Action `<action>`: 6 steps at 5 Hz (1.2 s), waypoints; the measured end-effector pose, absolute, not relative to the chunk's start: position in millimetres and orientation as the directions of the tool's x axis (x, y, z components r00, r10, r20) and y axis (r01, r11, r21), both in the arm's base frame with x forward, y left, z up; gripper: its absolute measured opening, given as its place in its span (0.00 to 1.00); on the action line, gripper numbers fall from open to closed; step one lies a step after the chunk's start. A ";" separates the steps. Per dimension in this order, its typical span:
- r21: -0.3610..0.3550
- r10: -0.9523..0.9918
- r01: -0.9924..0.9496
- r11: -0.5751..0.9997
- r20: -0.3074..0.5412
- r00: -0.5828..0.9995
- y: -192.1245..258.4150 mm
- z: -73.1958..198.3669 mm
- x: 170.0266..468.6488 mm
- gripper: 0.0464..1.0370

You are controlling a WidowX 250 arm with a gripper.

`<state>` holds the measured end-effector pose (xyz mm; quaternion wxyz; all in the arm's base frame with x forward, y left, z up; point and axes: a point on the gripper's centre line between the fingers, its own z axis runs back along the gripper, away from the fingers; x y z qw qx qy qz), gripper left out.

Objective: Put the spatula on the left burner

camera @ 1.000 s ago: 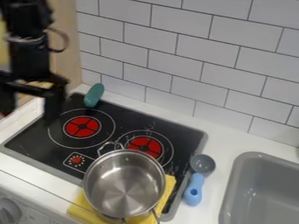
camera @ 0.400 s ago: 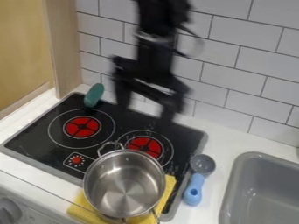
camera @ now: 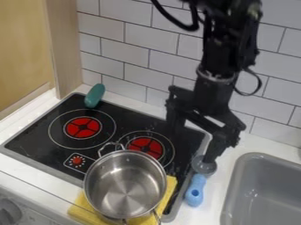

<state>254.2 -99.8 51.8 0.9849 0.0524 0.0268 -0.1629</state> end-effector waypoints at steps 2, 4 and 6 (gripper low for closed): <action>0.066 -0.279 0.285 0.956 -0.087 0.956 -109.2 31.8 254.4 0.96; 0.012 -0.284 0.288 0.958 -0.128 0.950 -117.0 1.2 251.0 0.96; 0.016 -0.279 0.284 0.959 -0.143 0.949 -119.6 -8.4 257.3 0.90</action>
